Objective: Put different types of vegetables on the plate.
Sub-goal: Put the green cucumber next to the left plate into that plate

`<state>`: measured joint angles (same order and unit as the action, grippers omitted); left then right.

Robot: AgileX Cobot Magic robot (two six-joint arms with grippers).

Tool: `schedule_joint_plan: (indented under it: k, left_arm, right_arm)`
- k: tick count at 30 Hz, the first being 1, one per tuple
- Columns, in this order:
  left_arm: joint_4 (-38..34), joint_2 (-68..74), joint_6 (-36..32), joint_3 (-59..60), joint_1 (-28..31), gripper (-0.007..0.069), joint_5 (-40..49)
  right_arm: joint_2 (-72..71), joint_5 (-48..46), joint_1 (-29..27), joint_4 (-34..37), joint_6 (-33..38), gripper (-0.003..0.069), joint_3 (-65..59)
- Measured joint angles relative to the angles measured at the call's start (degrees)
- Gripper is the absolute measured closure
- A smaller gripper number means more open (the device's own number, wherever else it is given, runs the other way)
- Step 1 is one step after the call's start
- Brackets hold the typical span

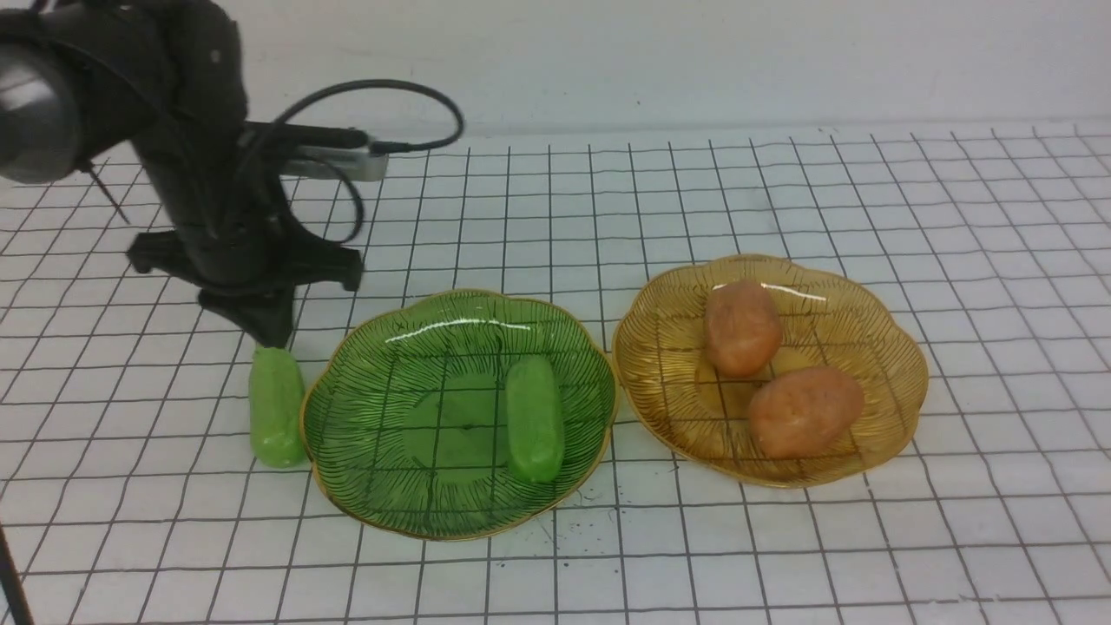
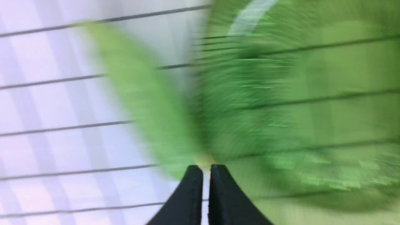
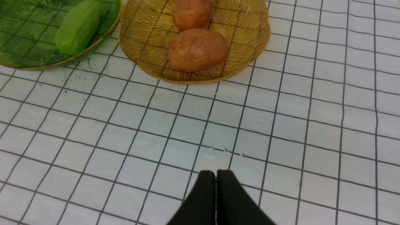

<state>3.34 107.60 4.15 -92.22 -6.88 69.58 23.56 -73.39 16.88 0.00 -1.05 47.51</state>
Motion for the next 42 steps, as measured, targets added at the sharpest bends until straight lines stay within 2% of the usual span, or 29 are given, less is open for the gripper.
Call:
schedule_joint_plan:
  k: [4,6,11,12,13,18,21,23,33,36,39,40,42]
  left_arm:
    - [0.21,0.29,0.92,0.0,5.05,0.0631,0.62]
    - [-0.19,0.5,1.45,0.0,5.47,0.0627,0.62]
    - [-2.06,1.65,2.7,0.0,5.46,0.0529,0.48]
    - [-2.2,2.13,3.42,0.0,5.46,0.0475,-0.29]
    - [-2.29,2.38,3.92,0.0,5.46,0.0452,-0.99]
    - [-2.54,5.57,7.19,0.0,5.46,0.0197,-4.66]
    - [-3.34,8.47,7.39,0.0,5.46,0.0097,-5.62]
    - [-4.47,10.44,7.39,0.0,5.46,0.007,-5.73]
    - [-5.06,15.75,6.98,0.0,5.51,0.0071,-6.32]
    - [-5.04,15.95,6.73,-0.15,5.51,0.0127,-6.15]
    - [-4.35,15.95,5.64,-1.83,5.51,0.025,-4.15]
    - [-3.97,15.95,5.38,-2.44,5.51,0.027,-3.26]
    - [-3.34,15.95,4.96,-4.44,5.51,0.0265,-1.54]
  right_arm:
    - [0.0,0.0,0.0,0.0,0.0,0.0664,-3.23]
    - [0.0,0.0,0.0,0.0,0.0,0.0664,-4.47]
    - [0.0,0.0,0.0,0.0,0.0,0.0664,-7.32]
    - [0.0,0.0,0.0,0.0,0.0,0.0664,-7.4]
    - [0.0,0.0,0.0,0.0,0.0,0.0664,-7.4]
    - [0.0,0.05,0.0,0.0,0.0,0.0664,-7.4]
    - [0.0,0.05,0.0,0.45,0.0,0.0664,-7.4]
    - [0.0,0.05,0.0,0.88,0.0,0.0664,-7.4]
    - [0.0,0.05,0.0,1.41,0.0,0.0664,-7.4]
    - [0.0,0.05,0.0,1.71,0.0,0.0664,-7.4]
    - [0.0,0.05,0.0,2.31,0.0,0.0664,-7.4]
    - [0.0,0.05,0.0,2.45,0.0,0.0664,-7.4]
    - [0.0,0.05,0.0,2.81,0.0,0.0664,-7.4]
